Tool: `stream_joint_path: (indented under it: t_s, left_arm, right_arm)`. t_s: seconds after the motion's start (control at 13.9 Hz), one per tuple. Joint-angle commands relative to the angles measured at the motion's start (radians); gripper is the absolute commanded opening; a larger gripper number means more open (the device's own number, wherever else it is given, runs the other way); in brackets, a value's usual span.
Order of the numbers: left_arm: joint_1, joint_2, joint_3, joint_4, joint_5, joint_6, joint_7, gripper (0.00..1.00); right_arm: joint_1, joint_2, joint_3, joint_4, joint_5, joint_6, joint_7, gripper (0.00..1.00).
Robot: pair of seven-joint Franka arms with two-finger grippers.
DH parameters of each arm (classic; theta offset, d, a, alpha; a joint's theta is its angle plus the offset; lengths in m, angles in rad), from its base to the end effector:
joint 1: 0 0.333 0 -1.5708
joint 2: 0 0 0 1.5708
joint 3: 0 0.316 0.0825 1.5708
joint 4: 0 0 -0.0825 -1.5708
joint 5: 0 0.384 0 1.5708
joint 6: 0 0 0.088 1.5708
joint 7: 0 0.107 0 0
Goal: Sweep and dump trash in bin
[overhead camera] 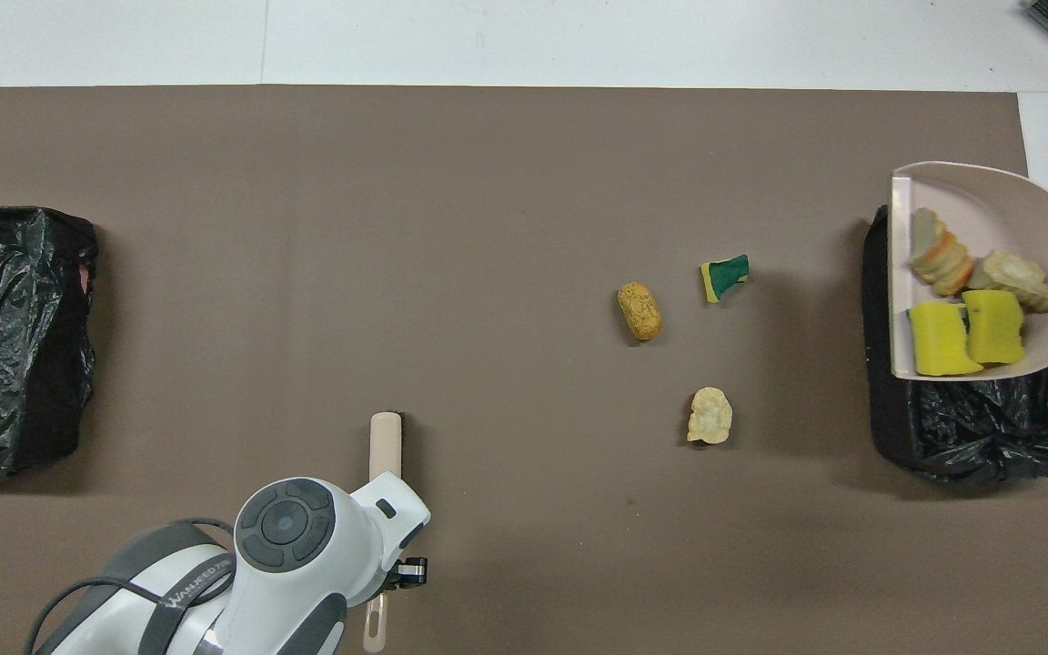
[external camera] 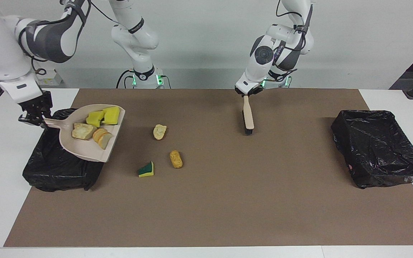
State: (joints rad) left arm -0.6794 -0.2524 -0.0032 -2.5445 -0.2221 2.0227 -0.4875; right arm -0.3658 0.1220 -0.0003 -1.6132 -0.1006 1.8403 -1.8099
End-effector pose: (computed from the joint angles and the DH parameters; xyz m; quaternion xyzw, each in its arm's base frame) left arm 0.3032 -0.2629 0.3425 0.9862 -0.0348 -0.1620 0.0029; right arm 0.5681 -0.2264 0.5584 0.7414 0.6672 -0.0191 0.0693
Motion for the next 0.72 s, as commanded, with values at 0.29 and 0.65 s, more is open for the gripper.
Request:
stream_joint_path:
  t_s: [0.29, 0.65]
  left_arm:
    - [-0.026, 0.018, 0.017, -0.011, 0.004, 0.042, -0.022, 0.18]
    - [-0.008, 0.047, 0.023, 0.030, 0.003, 0.025, -0.019, 1.00]
  right_arm:
    - [-0.191, -0.108, 0.006, -0.155, -0.092, 0.205, -0.160, 0.00]
    - [-0.193, -0.134, 0.008, -0.272, -0.281, 0.378, -0.115, 0.00]
